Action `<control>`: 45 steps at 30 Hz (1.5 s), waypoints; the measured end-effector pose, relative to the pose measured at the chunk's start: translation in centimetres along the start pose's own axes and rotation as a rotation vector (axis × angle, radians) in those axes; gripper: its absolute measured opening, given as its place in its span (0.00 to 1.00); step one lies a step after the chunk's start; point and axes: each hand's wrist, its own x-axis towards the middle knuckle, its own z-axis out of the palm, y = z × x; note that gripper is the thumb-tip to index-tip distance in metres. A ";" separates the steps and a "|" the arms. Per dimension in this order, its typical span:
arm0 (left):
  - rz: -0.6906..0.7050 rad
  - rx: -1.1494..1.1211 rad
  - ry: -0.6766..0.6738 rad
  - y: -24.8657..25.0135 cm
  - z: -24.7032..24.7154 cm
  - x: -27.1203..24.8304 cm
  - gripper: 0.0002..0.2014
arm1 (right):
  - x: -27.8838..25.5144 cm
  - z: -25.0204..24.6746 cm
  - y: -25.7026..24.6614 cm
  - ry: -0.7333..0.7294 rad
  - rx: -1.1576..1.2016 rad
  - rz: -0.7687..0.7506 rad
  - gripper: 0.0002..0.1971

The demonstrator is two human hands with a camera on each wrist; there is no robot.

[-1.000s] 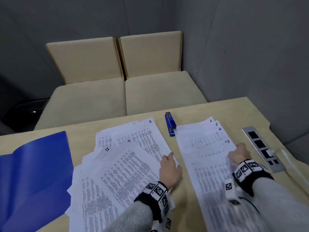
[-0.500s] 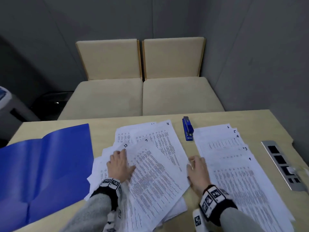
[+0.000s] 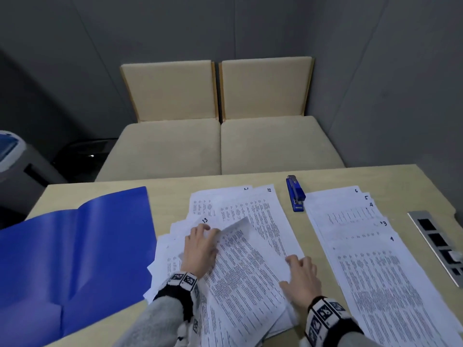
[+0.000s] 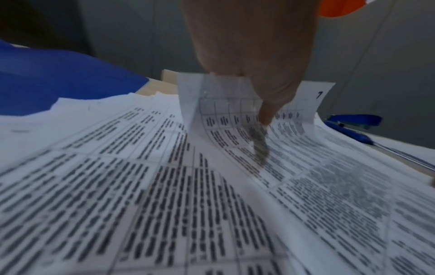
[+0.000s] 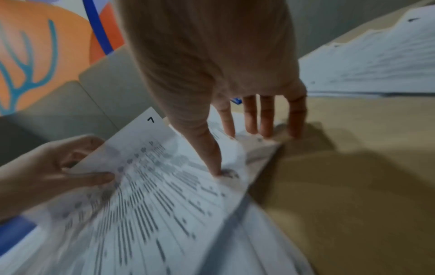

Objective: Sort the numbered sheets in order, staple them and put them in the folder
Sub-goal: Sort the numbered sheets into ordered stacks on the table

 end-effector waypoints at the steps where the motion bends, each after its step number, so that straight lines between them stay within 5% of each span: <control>1: 0.068 -0.023 0.043 0.3 0.0 -0.5 0.21 | 0.3 -0.5 -0.3 -0.016 0.007 0.018 0.29; 5: 0.313 -0.063 0.084 2.3 -0.2 -2.7 0.07 | 1.7 -2.6 -1.8 0.100 0.172 -0.098 0.33; 8: 0.362 -0.091 -0.033 3.4 -0.8 -3.9 0.06 | 2.4 -2.7 -2.6 0.056 0.223 -0.221 0.13; 10: 0.254 -0.169 -0.085 3.6 -1.1 -3.8 0.14 | 2.7 -2.1 -2.5 -0.041 0.210 -0.244 0.04; 13: -0.035 -0.249 -0.028 2.0 -1.4 -2.5 0.17 | 2.4 -0.8 -1.5 -0.150 0.292 -0.217 0.08; 15: -0.157 -0.097 -0.122 -0.2 -1.1 -1.4 0.23 | 1.9 -0.3 -0.8 -0.160 0.308 -0.207 0.09; 19: -0.182 0.074 -0.325 -3.0 -1.0 0.0 0.37 | 1.4 -0.5 -0.3 -0.166 0.344 -0.222 0.10; 27: 0.004 -0.018 -0.338 -1.1 -1.0 -0.1 0.22 | 0.5 -1.5 -0.6 -0.157 0.245 -0.252 0.07; 32: -0.135 -0.244 -0.033 0.4 -1.7 4.3 0.25 | 3.1 -3.6 0.1 0.059 0.169 -0.166 0.06; 38: -0.486 -0.638 -0.260 -0.2 -0.9 12.7 0.47 | 3.9 -2.8 1.2 -0.169 0.057 -0.113 0.14; 41: -0.498 -0.679 -0.197 -0.4 -0.7 13.8 0.35 | 3.6 -2.9 1.7 -0.176 0.125 -0.118 0.17; 45: -0.191 -0.527 -0.322 -0.3 -2.2 12.5 0.13 | 4.5 -4.6 2.7 -0.056 0.268 -0.114 0.13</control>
